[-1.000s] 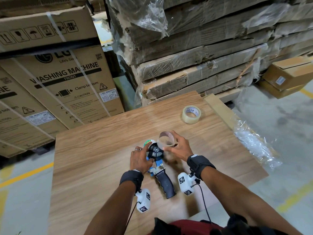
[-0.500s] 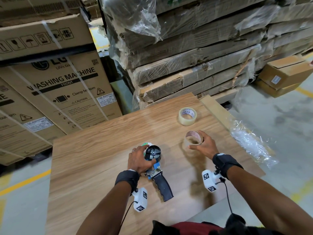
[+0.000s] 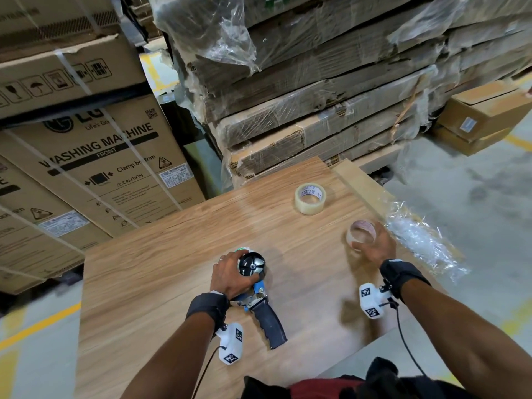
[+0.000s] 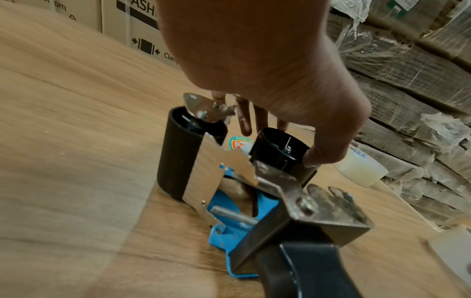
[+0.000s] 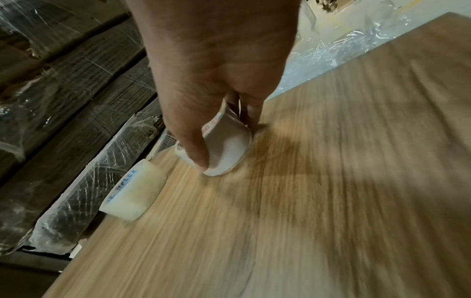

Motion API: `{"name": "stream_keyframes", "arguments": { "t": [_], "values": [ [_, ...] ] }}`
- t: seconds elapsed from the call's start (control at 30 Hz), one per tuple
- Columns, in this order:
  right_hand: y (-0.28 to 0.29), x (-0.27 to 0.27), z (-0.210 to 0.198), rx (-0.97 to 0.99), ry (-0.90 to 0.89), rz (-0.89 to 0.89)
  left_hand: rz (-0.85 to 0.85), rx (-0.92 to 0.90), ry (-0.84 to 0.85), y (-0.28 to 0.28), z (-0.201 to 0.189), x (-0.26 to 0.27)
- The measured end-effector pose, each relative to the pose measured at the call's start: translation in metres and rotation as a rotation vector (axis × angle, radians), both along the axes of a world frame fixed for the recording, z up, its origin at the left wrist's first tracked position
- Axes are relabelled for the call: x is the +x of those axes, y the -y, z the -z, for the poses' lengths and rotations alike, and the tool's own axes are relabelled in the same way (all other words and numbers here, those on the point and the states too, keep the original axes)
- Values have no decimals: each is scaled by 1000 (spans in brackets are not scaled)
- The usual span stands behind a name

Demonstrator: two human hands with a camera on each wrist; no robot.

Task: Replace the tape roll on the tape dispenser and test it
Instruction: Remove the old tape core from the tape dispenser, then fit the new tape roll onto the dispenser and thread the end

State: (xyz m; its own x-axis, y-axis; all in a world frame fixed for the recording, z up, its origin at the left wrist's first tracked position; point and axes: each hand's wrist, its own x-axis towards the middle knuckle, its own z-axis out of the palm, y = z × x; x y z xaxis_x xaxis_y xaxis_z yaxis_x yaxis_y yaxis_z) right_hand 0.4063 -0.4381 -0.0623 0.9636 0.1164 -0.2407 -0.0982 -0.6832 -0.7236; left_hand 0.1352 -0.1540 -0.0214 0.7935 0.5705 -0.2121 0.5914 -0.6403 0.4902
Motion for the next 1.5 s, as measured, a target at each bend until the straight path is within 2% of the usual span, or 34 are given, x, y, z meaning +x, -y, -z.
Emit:
{"name": "stream_keyframes", "arguments": {
  "t": [0.17,0.37,0.5,0.6,0.73,0.8,0.9,0.97,1.1,1.2,1.33,1.4,1.5],
  "values": [
    [3,2,7,-9,-20,33,-8,-9,6,0,1,1],
    [0,4,7,-13,-28,-10,-24,-10,10,3,1,1],
    [-10,-3,-6,9,64,-8,-11,-10,19,4,-1,-2],
    [-23,-12,-20,21,236,-26,-8,-8,46,5,-2,-6],
    [-47,-35,-33,142,319,-105,-34,9,100,4,-1,-18],
    [-64,-56,-39,208,212,-222,-43,18,124,3,0,-25],
    [-87,-98,-29,224,-71,-489,-80,19,184,3,2,-38],
    [-96,-126,-19,179,-213,-650,-108,-5,209,2,4,-48],
    [-105,-167,-4,-11,-489,-840,-165,-54,231,-2,7,-68],
    [-108,-186,2,-77,-634,-854,-215,-116,271,1,11,-83],
    [-115,-202,6,-72,-555,-750,-276,-206,285,2,18,-96],
    [-120,-211,9,3,-598,-735,-274,-232,293,3,19,-101],
    [-125,-228,10,231,-871,-594,-273,-266,306,2,19,-108]
  ]
}}
